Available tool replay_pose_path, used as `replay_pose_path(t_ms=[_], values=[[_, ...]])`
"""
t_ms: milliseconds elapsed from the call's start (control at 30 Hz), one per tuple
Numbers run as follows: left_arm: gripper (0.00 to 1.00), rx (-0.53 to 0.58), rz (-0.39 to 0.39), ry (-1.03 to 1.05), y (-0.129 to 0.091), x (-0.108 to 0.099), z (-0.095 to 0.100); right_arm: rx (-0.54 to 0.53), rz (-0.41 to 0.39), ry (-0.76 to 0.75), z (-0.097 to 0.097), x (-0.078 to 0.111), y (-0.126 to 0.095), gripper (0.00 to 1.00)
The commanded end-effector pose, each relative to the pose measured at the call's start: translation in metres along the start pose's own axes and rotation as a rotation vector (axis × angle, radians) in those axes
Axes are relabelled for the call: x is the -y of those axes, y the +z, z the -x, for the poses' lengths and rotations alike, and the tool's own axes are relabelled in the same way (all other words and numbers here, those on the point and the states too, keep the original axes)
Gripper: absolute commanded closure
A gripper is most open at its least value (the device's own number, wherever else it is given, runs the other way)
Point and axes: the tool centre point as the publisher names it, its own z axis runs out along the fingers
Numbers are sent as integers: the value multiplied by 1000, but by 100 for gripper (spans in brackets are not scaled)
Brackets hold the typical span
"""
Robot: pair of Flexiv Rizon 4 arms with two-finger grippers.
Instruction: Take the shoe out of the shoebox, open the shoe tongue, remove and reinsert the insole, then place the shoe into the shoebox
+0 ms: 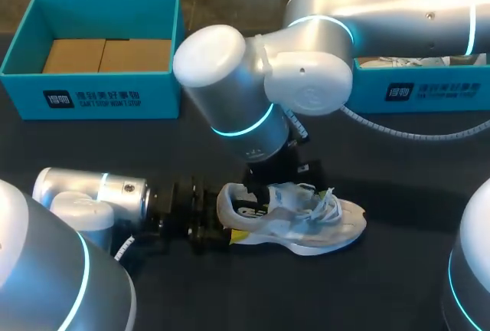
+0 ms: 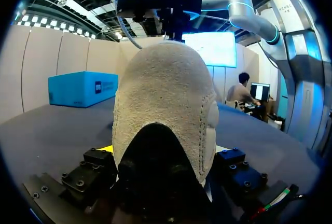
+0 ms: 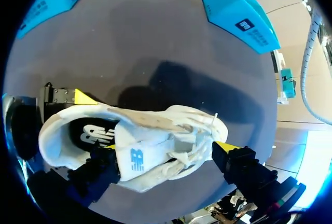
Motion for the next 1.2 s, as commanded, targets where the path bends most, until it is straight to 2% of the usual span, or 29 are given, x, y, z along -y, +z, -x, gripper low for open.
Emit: replay_pose_path(t_ms=[33,100,133,267,400,433,467,533,567,833,933,1033,1200], values=[[100,1,1,0,-1,-1,0,-46,-11,425,3,6,1,34],[100,1,1,0,-1,-1,0,-58,-30,429,3,8,2,48],[100,1,1,0,-1,-1,0,-69,-32,429,4,8,3,51],[100,1,1,0,-1,-1,0,-114,-57,429,9,10,2,60],[100,1,1,0,-1,-1,0,-148,-76,416,12,12,-2,64],[100,1,1,0,-1,-1,0,-182,-82,409,16,14,-4,68],[100,1,1,0,-1,-1,0,-191,-86,406,18,14,-5,75],[100,1,1,0,-1,-1,0,-230,-92,401,24,14,-7,95],[100,1,1,0,-1,-1,0,-238,-93,398,28,14,-8,100],[100,1,1,0,-1,-1,0,-444,-93,334,56,11,-6,100],[100,1,1,0,-1,-1,0,-461,-103,347,62,11,-4,100],[100,1,1,0,-1,-1,0,-540,-89,328,70,12,-2,100],[100,1,1,0,-1,-1,0,-591,-82,322,78,14,3,100]])
